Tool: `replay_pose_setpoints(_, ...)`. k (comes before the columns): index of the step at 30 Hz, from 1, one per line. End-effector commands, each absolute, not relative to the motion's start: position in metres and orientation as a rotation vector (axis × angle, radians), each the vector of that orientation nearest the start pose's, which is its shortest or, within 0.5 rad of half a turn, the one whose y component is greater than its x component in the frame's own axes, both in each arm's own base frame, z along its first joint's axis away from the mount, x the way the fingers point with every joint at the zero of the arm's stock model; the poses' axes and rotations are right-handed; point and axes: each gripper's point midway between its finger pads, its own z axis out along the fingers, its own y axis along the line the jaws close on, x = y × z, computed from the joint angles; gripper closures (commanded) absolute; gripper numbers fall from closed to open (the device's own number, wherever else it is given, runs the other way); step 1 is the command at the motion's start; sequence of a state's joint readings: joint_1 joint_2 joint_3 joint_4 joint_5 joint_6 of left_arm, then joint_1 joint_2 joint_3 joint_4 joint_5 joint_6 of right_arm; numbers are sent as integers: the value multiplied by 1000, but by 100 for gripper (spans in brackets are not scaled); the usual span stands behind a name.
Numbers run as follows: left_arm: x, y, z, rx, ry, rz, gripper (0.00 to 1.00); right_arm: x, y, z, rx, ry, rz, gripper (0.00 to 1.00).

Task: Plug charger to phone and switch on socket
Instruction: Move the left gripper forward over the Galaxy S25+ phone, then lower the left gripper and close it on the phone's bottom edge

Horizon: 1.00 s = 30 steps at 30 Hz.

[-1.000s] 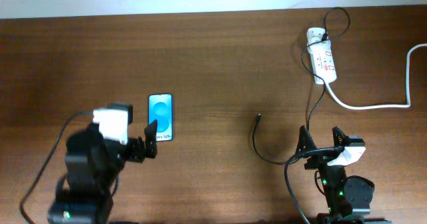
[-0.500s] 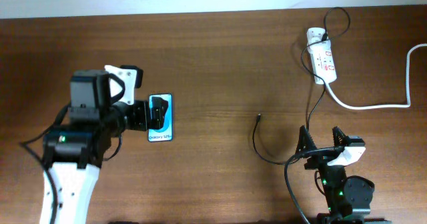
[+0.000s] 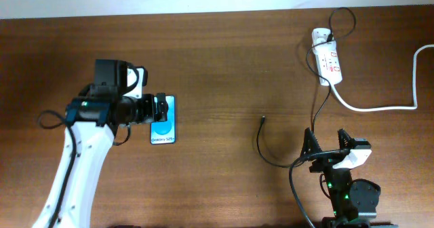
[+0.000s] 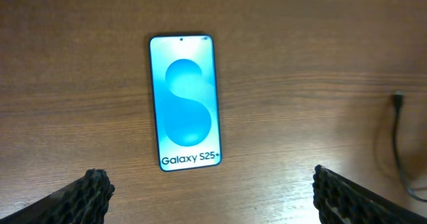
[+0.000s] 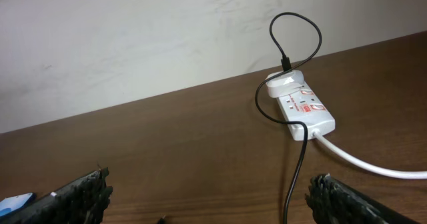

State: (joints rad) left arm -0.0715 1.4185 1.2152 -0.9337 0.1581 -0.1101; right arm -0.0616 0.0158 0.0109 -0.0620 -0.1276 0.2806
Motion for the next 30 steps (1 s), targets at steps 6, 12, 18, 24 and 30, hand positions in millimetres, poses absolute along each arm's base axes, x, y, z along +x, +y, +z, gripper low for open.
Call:
replay_pose_setpoints(6,346,-47,114,-54,2844,-231,1,246,8,158,181,1636,275,2)
replay_pose_setpoints(12,353,-39,94,-67,2879,-157,1,246,8,158,181,1636,275,2)
replay_pose_setpoints(18,358,-37,84,-70,2888,-137,1,246,8,158,181,1636,275,2)
replay_pose_setpoints(24,366,-43,85,-45,2858,-144,1,246,8,158,181,1636,275,2)
replay_pose_setpoints(30,375,-57,84,34,2816,-65,1,246,8,158,181,1636,275,2)
